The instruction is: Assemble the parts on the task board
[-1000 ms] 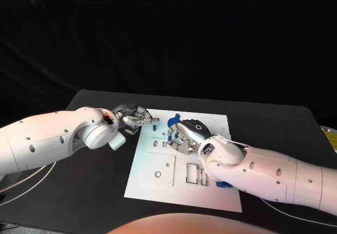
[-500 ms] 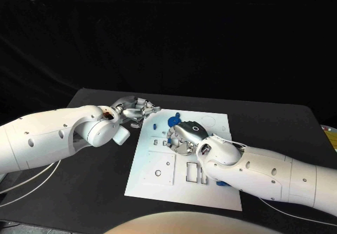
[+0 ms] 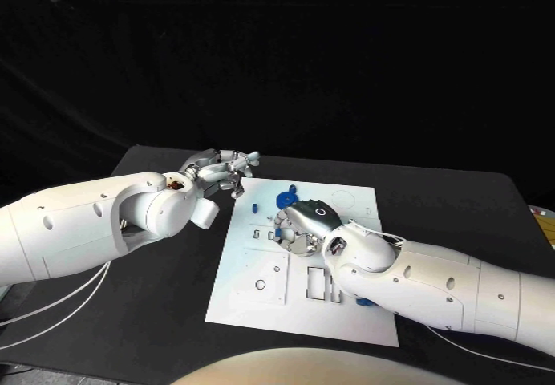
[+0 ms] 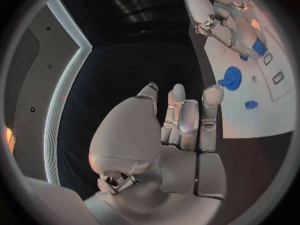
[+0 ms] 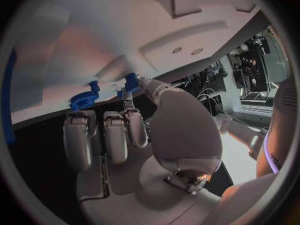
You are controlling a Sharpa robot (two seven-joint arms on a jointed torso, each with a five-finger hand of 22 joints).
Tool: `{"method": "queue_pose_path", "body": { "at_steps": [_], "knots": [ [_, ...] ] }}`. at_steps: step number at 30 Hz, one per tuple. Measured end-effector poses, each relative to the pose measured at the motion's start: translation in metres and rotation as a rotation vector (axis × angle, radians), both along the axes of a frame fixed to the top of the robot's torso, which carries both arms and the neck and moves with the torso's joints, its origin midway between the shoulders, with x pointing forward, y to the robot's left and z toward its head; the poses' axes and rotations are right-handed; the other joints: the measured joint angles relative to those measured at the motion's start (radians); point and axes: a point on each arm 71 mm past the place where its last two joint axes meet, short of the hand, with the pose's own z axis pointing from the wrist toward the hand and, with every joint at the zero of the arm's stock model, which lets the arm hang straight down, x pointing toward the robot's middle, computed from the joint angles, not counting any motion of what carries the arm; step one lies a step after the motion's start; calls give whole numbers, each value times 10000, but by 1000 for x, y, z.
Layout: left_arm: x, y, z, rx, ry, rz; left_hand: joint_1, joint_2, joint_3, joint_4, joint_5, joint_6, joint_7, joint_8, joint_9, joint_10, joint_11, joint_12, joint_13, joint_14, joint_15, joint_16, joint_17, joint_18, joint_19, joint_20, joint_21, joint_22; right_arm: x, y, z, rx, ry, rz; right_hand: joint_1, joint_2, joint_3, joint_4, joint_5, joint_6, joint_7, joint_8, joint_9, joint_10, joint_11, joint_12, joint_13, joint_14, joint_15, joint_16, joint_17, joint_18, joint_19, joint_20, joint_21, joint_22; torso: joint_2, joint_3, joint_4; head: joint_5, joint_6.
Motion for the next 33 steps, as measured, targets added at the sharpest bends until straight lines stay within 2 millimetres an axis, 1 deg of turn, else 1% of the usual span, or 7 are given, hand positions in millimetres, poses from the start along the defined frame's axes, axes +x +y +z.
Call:
{"method": "queue_pose_path", "body": {
  "at_steps": [1, 20, 24, 26, 33],
  "knots": [
    [0, 0, 0, -50, 0, 24, 0, 0, 0, 0, 0, 0, 0, 0, -13, 0, 0, 0, -12, 0, 0, 0, 17, 0, 31, 30, 0, 24, 0, 0, 0, -4, 0, 3, 0, 0, 0, 0, -16, 0, 0, 0, 0, 0, 0, 0, 0, 0, 0, 0, 0, 0, 0, 0, 0, 0, 1, 0, 0, -1, -1],
    [1, 0, 1, -474, -8, 209, 1, 0, -1, 0, 0, 1, 0, -24, -37, 1, 1, 0, -33, 36, 36, 20, 65, -1, 53, 53, 0, 78, 1, 3, 0, -278, 45, 4, 0, 0, -1, 1, -37, -58, -10, 0, 0, 0, 0, -45, -1, 0, 0, 0, -1, 0, 0, 0, -42, 7, -6, -12, 11, -31, -8],
    [1, 0, 1, -491, -11, 215, 1, 0, -1, 0, 0, 2, 0, -40, -50, 1, 0, 0, -40, 36, 36, 40, 65, -2, 68, 68, 0, 78, 1, 3, 0, -309, 41, -1, 0, 0, -2, 1, -92, -75, 4, 0, 1, 0, 0, -45, -1, 0, 0, 0, -2, 1, 0, 0, -87, 7, -6, -12, 12, -31, -9],
    [1, 0, 1, -496, -10, 216, 1, 0, -1, 0, 0, 2, 0, -40, -50, 2, 0, 0, -41, 36, 36, 40, 65, -1, 68, 68, 0, 82, 1, 3, 0, -322, 39, -6, 0, 0, -31, 31, -130, -81, 9, 0, 1, -37, 38, -45, -1, 0, 0, 0, -2, 1, 0, 0, -133, 6, -6, -12, 12, -29, -10],
    [1, 0, 1, -502, -10, 216, 1, 0, -1, 0, 0, 2, -1, -40, -52, 2, 1, 1, -42, 36, 36, 40, 67, -2, 68, 68, 0, 91, 1, 4, 1, -351, 26, -7, 0, 0, -32, 31, -153, -109, 33, 2, 5, -37, 37, -82, -1, 0, 0, 0, -2, 0, 0, 0, -137, 5, -4, -11, 11, -14, -21]
  ]
}}
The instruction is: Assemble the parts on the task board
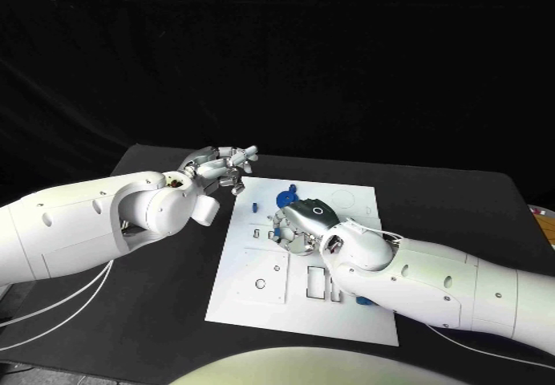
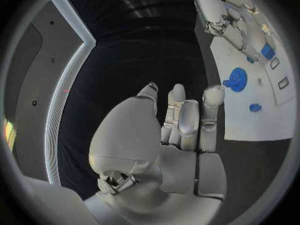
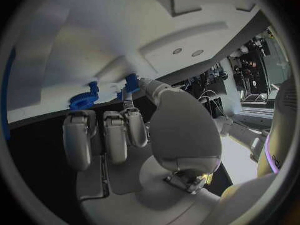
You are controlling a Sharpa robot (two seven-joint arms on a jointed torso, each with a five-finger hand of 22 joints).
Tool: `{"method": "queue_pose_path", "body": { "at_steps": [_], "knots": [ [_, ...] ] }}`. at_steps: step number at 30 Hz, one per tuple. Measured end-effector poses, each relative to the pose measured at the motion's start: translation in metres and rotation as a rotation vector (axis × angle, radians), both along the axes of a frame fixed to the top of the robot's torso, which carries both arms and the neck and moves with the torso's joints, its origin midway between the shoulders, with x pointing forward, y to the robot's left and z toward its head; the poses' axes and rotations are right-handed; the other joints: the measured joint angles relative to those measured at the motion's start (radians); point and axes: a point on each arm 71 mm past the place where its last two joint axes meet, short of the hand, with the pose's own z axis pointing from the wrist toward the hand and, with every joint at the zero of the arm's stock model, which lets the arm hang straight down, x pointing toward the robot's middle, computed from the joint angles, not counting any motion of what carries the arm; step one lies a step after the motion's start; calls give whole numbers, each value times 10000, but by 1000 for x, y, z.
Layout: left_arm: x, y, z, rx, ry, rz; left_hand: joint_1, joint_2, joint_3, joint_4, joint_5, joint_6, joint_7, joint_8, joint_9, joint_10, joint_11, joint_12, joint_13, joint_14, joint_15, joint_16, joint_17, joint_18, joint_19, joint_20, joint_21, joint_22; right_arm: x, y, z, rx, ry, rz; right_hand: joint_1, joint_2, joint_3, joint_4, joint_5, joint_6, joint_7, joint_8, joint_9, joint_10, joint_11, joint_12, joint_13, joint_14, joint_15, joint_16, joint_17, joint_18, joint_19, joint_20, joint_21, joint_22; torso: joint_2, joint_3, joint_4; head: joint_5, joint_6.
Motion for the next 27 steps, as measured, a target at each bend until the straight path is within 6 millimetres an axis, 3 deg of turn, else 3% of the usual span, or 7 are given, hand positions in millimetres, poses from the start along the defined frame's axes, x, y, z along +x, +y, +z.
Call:
{"method": "queue_pose_path", "body": {
  "at_steps": [5, 7, 16, 27],
  "knots": [
    [0, 0, 0, 4, 0, 8, 0, 0, 0, 0, 0, 0, 0, 0, -14, 0, 0, 0, -11, 0, 0, 0, 24, -1, 0, 0, 0, 22, 0, 0, 0, -9, -6, -3, -30, -30, -2, 2, -18, -72, 42, 1, 280, -37, 37, 0, 8, 0, 0, 0, 0, 0, 0, 0, -61, -1, 1, 3, 0, 2, -8],
    [0, 1, 0, 7, 1, 13, 0, 0, 0, 0, 0, 0, 0, 0, -14, 0, 0, 0, -12, 0, 0, 0, 24, 0, 0, 0, 0, 22, 0, 0, 0, -13, -9, -5, -26, -138, -55, 52, -18, -170, 128, 28, 394, -76, 76, -41, 8, 0, 0, 0, 0, 1, 0, 0, -61, -1, 1, 5, 0, 3, -11],
    [1, 2, -1, 31, 27, 39, 0, 0, 0, 0, 0, -36, 36, 0, -31, 0, 0, 0, -33, 0, 0, 0, 23, -1, -1, -1, 0, 21, 0, -1, -2, -45, 6, -14, -118, -356, -233, 39, 127, -390, 253, -143, 272, -125, 125, -41, 8, -1, 75, 0, 0, 0, 0, 0, -61, -2, 2, 12, -5, 12, -29],
    [2, 3, -1, 55, 45, 74, 0, 0, 0, 0, 0, -36, 36, 0, -64, 1, 0, 0, -55, 0, 0, 0, 10, -1, 35, 35, 34, 33, -1, -1, -3, -71, 27, -24, -106, -367, -233, 39, 127, -390, 253, -182, 261, -161, 161, -40, 6, 0, 74, 0, -1, 0, 0, 0, -103, -3, 2, 5, -6, 12, -47]
  ]
}}
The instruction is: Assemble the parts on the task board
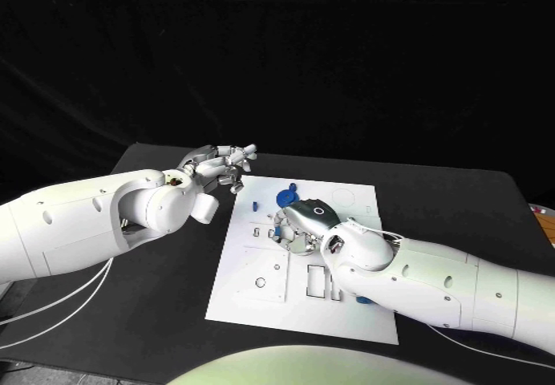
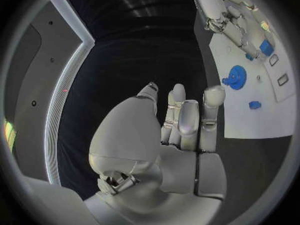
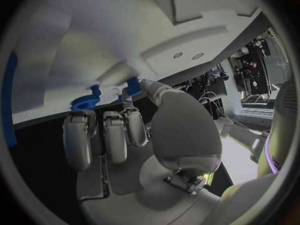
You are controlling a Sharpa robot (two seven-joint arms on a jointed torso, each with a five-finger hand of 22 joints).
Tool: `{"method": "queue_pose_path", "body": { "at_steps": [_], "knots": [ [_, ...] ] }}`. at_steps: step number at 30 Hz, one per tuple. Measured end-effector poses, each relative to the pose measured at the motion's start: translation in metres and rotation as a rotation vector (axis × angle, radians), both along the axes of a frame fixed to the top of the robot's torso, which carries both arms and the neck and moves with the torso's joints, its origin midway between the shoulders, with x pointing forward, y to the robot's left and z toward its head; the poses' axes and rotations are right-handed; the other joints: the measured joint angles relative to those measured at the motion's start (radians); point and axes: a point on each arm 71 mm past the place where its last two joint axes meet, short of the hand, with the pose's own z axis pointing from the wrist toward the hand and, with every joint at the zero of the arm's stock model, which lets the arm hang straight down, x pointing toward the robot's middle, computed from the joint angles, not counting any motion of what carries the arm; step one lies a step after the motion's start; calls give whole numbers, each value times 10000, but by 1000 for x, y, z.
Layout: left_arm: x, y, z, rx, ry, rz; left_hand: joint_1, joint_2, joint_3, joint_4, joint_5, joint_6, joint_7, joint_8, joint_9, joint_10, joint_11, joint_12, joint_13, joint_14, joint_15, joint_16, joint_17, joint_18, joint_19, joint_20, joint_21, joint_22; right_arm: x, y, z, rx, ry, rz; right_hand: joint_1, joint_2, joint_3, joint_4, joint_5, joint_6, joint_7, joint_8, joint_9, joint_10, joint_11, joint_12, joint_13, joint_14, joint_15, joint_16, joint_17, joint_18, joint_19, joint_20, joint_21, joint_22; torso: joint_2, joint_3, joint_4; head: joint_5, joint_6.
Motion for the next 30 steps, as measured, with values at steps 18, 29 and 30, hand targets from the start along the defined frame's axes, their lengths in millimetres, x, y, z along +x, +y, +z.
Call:
{"method": "queue_pose_path", "body": {
  "at_steps": [18, 29, 30],
  "knots": [
    [1, 2, -1, 41, 46, 21, -180, -68, 0, 0, 0, 1, 0, -40, -113, 0, 0, 0, -88, 258, 71, 365, 422, -3, 401, -1, 345, 438, 0, 0, -1, -24, 19, -23, -172, -171, -694, 303, -352, -457, 244, -330, -197, -251, 250, -235, -2, 0, 215, 0, 0, 1, 2, 193, -232, -2, -1, -4, 1, -12, 6],
    [1, 2, -1, 264, 41, -115, -305, -172, -156, 13, 0, 1, 0, -40, -320, 235, 4, 369, -136, 699, 49, 989, 1284, -3, 1039, -38, 1105, 1414, -3, -2, 2, 184, -62, -30, -237, -236, -1533, 760, -761, -822, 376, -527, -326, -504, 396, -408, -3, 35, 321, 0, 8, -1, 0, 290, -384, 6, -1, 0, -6, -7, -1],
    [1, 2, -2, 295, 39, -133, -305, -172, -174, -4, 0, 1, 0, -40, -342, 280, 22, 444, -135, 757, 29, 1058, 1367, -80, 1122, -39, 1174, 1512, -3, -3, 3, 238, -82, -32, -236, -234, -1560, 787, -761, -859, 363, -542, -334, -518, 410, -408, -3, 36, 321, 0, 8, -1, 0, 290, -385, 6, -1, 0, -9, -6, 5]
  ]
}}
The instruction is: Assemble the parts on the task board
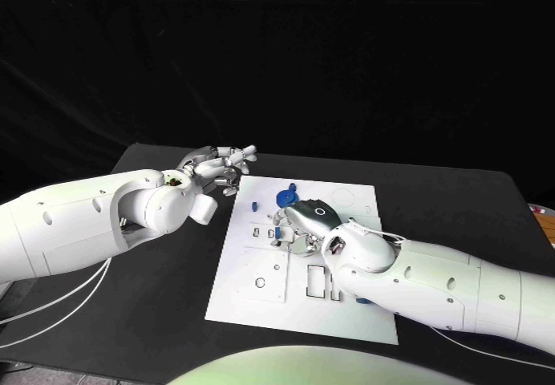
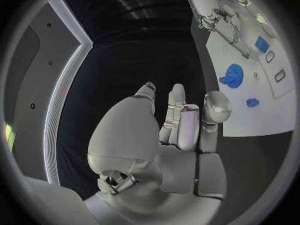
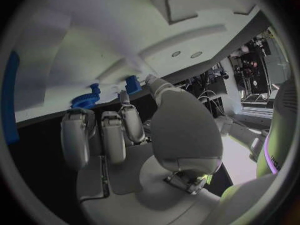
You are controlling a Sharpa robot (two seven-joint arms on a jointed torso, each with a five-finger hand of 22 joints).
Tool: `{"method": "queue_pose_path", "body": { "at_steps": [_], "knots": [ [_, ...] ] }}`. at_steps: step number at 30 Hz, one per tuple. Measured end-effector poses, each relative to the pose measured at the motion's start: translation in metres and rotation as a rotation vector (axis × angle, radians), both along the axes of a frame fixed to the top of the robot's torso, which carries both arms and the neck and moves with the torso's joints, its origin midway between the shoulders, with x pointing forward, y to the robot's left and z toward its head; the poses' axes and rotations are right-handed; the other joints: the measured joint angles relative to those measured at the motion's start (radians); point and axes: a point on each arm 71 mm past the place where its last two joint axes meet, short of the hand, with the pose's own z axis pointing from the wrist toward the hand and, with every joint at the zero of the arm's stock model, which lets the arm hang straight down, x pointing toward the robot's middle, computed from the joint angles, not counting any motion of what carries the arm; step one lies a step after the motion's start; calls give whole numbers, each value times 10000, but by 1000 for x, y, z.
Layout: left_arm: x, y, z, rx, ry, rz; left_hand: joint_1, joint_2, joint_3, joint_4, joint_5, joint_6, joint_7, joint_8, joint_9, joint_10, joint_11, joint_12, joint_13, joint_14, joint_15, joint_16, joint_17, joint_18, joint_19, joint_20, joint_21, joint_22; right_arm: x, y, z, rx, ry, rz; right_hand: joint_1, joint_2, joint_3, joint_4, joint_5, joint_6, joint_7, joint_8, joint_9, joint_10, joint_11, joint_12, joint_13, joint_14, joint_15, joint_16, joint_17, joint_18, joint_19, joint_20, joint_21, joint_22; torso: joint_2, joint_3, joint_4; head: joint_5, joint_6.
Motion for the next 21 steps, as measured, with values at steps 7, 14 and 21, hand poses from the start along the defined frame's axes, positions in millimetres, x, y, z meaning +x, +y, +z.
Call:
{"method": "queue_pose_path", "body": {
  "at_steps": [7, 14, 21],
  "knots": [
    [1, -1, -2, 566, -57, -318, 0, 0, -37, 18, 0, 25, -24, 50, -128, 196, -57, 295, 30, 158, -15, 303, 169, -84, 352, -35, 413, 549, -6, -12, 20, 855, -368, 37, 448, 343, -150, 71, 393, 43, -44, 0, -19, 0, 0, 0, 0, 0, 0, 0, 0, 1, 0, 0, 0, -1, -24, 8, -13, -25, 37],
    [0, -6, -8, 2456, 45, -1380, -552, 429, -188, 37, 0, 293, -236, 267, -265, 543, -161, 766, 139, 195, -56, 368, 168, -83, 428, -80, 541, 689, -6, -42, 57, 2097, -780, 71, 912, 535, -50, -29, 623, 537, -174, 362, 57, -75, -75, -39, -1, 0, 0, -60, -1, 2, 0, 0, -282, -2, -99, 19, -86, -13, 102],
    [0, -11, -16, 4535, 352, -2381, -1249, 534, -597, 48, 0, 902, -609, 1079, 61, 954, -491, 1341, 583, 197, -372, 347, 167, -80, 460, -360, 526, 688, -3, -80, 83, 2786, -853, -186, 963, 587, 6, 27, 815, 684, -254, 640, 172, -104, -180, -77, -1, -37, -38, -99, -2, 1, 0, -1, -306, -3, -213, 61, -199, 71, 141]
  ]
}}
